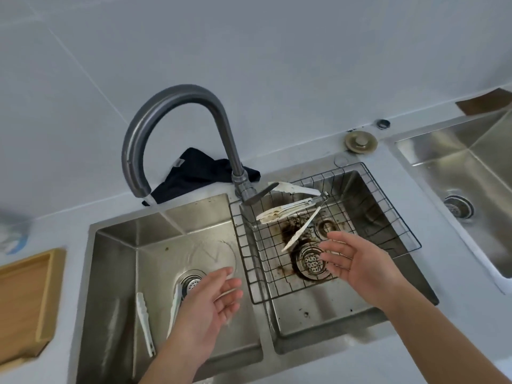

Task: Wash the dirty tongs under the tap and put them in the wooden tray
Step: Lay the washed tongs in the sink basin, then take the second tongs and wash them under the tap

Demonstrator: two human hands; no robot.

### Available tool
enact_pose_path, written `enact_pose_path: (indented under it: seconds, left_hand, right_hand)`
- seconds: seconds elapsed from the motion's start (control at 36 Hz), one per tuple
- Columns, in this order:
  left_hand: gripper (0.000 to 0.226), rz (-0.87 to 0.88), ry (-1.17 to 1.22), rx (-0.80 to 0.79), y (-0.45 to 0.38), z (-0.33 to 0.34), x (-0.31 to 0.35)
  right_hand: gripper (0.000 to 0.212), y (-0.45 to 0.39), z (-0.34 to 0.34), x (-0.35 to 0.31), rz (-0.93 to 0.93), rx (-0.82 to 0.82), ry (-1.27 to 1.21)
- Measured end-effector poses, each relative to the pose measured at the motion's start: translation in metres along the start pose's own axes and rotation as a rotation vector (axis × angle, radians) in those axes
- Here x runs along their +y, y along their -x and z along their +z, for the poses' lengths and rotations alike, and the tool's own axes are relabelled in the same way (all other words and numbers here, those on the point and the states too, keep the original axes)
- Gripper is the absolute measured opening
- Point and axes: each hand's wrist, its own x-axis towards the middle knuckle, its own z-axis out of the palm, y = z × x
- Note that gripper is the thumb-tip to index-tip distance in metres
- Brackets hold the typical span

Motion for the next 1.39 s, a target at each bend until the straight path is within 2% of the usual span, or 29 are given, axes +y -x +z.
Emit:
enact_pose_path:
  seconds: [0.33,0.53,0.64,0.75,0.81,0.92,1.08,1.19,1.31,1.39]
  left_hand:
    - [0.017,0.043,-0.104,0.030,-0.027,0.058,0.027]
    - [0.015,0.042,-0.266,0.042,-0.056,0.086,0.021]
    - [0.013,0.043,-0.433,0.035,-0.070,0.101,0.011]
    - [0.007,0.131,-0.735,0.004,-0.084,0.112,0.000]
    - [0.012,0.162,-0.869,-0.008,-0.094,0.117,-0.006]
    - [0.021,0.207,-1.061,-0.035,-0.109,0.125,-0.013]
    - [0.023,0.293,-1.377,-0.031,-0.131,0.125,-0.024]
    - [0.021,0.301,-1.462,-0.013,-0.141,0.124,-0.028]
    - [0.024,0.307,-1.512,-0.028,-0.146,0.122,-0.030]
    - [0.018,0.296,-1.570,-0.038,-0.149,0.123,-0.031]
  right_hand:
    - [0.024,-0.056,-0.016,-0.039,-0.006,0.051,-0.021]
    - [0.021,-0.092,-0.026,-0.055,0.003,0.099,0.030]
    - [0.015,-0.111,-0.026,-0.060,0.012,0.103,0.112]
    - [0.018,-0.131,-0.022,-0.058,0.019,0.120,0.249]
    - [0.020,-0.142,-0.021,-0.055,0.029,0.133,0.294]
    - [0.007,-0.156,-0.015,-0.050,0.053,0.148,0.344]
    - [0.024,-0.170,-0.007,-0.037,0.063,0.177,0.470]
    - [0.032,-0.180,-0.003,-0.030,0.062,0.228,0.503]
    - [0.029,-0.183,0.001,-0.026,0.073,0.251,0.498]
    - [0.024,-0.184,0.003,-0.025,0.064,0.270,0.489]
